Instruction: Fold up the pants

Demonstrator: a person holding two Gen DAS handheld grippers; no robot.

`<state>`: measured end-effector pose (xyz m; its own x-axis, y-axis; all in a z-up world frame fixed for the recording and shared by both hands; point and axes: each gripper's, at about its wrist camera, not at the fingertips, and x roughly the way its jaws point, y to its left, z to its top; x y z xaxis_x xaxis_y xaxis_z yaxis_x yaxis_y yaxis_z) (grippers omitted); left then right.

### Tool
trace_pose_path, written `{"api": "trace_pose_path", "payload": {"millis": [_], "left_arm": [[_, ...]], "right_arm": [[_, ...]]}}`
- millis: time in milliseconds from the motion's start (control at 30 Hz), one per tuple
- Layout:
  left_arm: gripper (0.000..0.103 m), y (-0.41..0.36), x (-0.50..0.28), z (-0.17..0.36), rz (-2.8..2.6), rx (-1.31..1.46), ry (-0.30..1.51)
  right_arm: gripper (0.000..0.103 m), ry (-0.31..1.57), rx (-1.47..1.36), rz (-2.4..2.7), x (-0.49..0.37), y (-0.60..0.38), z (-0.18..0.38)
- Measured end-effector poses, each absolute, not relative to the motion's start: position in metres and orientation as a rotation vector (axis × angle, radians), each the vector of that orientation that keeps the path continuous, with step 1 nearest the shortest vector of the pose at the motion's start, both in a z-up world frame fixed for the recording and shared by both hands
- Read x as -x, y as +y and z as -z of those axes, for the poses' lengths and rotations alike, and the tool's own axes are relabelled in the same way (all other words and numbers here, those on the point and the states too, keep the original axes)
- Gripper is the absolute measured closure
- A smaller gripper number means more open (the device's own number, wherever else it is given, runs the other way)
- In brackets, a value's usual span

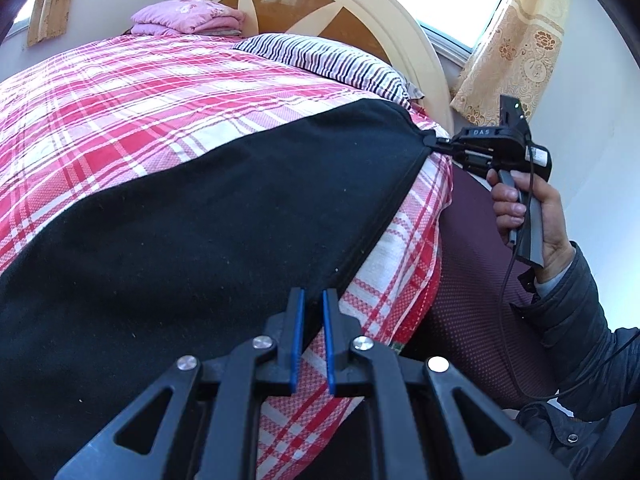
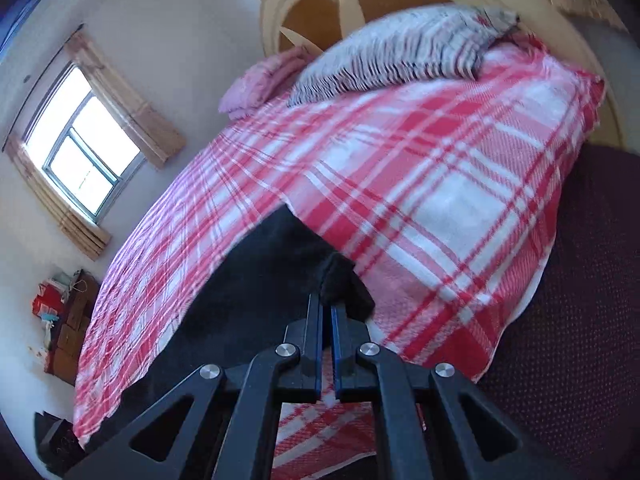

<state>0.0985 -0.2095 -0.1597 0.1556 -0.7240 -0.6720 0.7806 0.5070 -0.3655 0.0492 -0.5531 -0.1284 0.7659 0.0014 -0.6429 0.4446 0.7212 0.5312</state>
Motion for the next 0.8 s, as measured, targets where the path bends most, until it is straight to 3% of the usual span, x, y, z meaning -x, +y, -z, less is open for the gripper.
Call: {"api": "trace_pose_path", "payload": {"millis": [400,500,700,800], "left_arm": [[0.093,-0.190,-0.100,0.134,1.018,-0.054,0.805],[0.093,-0.187,-0.110,0.141,0.973,-0.036,0.830],[0.092,-0.182,-0.121,0.163,0.900,-0.045,0.894],[0.092,-0.174,-0.125,0.170,0.870,-0.030,0.926]], "right_arm": [[0.082,0.512,-0.580,0.377,-0.027,-0.540,0.093],[0.065,0.506,-0.508,0.258,-0.041,-0.515,0.089],[0.064,0.686,-0.531,0.224,-0.067,-0.510,0.127],[0.064,0.664,-0.560,0.199,-0.064,-0.515,0.128]]}}
